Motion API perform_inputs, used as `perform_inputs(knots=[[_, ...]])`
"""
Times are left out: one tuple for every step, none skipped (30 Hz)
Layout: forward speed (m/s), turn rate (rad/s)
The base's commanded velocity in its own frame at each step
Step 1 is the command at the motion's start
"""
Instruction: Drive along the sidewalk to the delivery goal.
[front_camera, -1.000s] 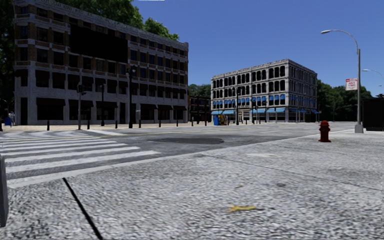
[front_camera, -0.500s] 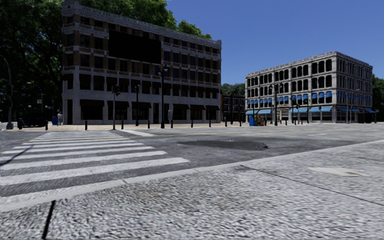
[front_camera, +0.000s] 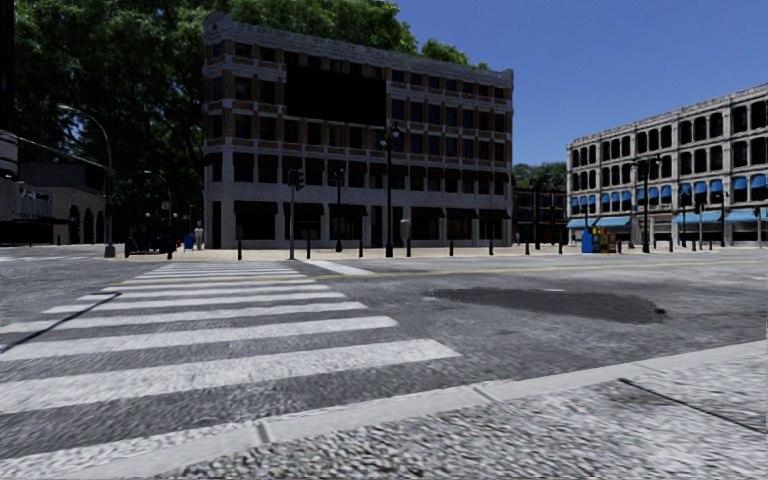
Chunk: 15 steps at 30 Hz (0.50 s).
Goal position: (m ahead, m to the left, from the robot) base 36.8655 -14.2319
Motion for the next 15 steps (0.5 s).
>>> perform_inputs(knots=[[2.00, 0.49], [2.00, 0.49], [2.00, 0.49], [2.00, 0.49], [2.00, 0.49], [2.00, 0.50], [2.00, 0.50], [2.00, 0.50], [2.00, 0.50], [2.00, 0.50], [2.00, 0.50], [2.00, 0.50], [2.00, 0.50], [2.00, 0.50], [2.00, 0.50]])
